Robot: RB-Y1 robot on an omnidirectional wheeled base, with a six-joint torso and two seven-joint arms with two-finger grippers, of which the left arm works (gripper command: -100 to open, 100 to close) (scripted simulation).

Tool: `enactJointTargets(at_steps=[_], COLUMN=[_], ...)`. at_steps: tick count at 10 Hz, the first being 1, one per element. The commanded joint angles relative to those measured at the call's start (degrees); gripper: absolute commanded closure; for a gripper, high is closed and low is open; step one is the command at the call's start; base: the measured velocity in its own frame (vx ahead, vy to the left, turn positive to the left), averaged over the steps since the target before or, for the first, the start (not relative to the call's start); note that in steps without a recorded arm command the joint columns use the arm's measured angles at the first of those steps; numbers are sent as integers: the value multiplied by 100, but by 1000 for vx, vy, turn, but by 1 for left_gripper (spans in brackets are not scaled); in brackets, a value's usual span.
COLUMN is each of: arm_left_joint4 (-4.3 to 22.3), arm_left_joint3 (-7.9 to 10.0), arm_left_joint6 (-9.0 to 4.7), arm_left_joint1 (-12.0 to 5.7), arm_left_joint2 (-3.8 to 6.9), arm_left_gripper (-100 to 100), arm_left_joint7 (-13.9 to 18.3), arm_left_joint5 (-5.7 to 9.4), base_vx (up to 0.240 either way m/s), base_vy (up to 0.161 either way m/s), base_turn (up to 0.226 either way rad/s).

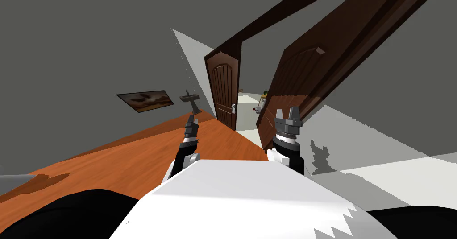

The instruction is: Push the door open

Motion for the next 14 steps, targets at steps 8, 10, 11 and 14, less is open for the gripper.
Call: enactJointTargets(at_steps=[8,10,11,14], arm_left_joint4=[1045,1244,1353,1799], arm_left_joint3=[-416,-496,-539,-717], arm_left_joint6=[100,119,130,172], arm_left_joint1=[-562,-670,-728,-968], arm_left_joint2=[256,292,310,377], arm_left_gripper=[-100,-100,-100,-100], arm_left_joint7=[209,248,270,359], arm_left_joint5=[20,24,26,35], base_vx=[153,96,90,113], base_vy=[39,37,33,59], base_turn=[-99,-71,-103,-114])
